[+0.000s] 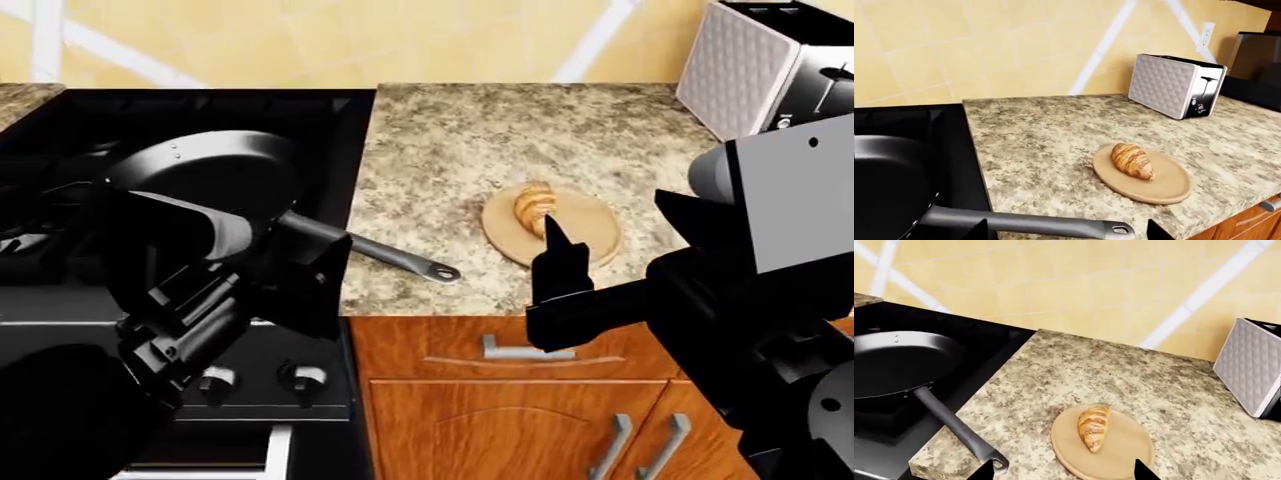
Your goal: Pick the croissant and place it on the pan. Then turn on the stove to warm the croissant.
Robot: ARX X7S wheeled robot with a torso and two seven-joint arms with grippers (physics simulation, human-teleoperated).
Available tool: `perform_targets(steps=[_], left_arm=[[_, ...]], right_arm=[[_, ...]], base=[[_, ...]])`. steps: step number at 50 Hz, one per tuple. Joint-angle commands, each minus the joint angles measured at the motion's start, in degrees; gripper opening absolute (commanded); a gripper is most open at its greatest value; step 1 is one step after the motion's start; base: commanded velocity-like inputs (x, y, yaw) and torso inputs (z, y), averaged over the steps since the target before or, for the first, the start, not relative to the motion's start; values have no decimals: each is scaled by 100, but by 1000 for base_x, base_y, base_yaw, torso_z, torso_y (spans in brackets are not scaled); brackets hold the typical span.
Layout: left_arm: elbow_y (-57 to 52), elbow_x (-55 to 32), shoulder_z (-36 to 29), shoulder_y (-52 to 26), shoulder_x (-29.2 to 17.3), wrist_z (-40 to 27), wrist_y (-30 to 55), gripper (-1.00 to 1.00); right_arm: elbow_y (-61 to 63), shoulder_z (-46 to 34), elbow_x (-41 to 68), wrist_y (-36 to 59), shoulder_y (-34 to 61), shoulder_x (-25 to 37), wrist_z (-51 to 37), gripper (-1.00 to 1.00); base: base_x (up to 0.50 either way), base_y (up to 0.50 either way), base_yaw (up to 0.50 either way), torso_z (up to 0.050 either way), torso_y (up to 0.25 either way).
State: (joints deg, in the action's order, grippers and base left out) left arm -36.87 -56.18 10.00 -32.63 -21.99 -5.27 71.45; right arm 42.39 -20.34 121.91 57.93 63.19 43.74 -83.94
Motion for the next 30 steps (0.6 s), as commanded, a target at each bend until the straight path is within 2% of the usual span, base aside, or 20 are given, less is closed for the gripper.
perform_targets(steps=[1, 22, 26, 30], left_arm=[[-12, -33, -69, -8, -14, -55, -1, 100], [-35, -282, -63, -74, 12, -246, 122, 100], [-26, -255, -93, -36, -6, -219, 64, 100], [5, -241, -104, 1, -13, -190, 7, 100]], right_arm=[[23, -49, 7, -110, 21, 72, 5, 100], [2, -236, 122, -228, 37, 236, -18, 100], [-35, -364, 255, -278, 86, 237, -87, 100], [-294, -660, 868, -423, 525, 332, -358, 100]], base=[[500, 0, 0, 0, 0], [500, 0, 0, 0, 1], [0, 0, 0, 0, 3], [0, 0, 0, 0, 0]])
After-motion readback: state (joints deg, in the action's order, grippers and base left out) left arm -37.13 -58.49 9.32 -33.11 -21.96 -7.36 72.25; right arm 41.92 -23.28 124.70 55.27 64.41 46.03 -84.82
